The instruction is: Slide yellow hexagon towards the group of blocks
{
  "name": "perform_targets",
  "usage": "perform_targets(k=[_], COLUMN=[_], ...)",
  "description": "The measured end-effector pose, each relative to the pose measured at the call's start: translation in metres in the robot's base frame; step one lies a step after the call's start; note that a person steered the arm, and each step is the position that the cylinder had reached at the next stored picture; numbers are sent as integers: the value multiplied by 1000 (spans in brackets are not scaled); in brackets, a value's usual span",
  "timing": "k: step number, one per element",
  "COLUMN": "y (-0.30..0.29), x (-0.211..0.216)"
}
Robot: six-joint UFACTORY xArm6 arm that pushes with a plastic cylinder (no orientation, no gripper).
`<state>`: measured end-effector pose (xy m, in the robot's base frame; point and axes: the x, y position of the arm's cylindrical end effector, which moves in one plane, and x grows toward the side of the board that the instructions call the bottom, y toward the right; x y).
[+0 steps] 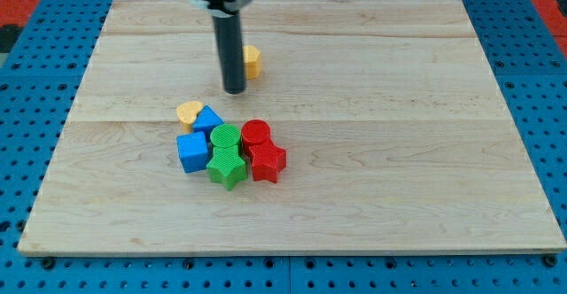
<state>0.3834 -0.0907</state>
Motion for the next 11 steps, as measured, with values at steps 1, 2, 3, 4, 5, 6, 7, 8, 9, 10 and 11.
perform_targets(k=[1,2,3,4,5,6,7,8,9,10,11], y=[-47,-13,31,33,38,57,58,53,75,76,44], x=[-23,-61,-60,-41,-88,-72,-16,4,-20,9,17])
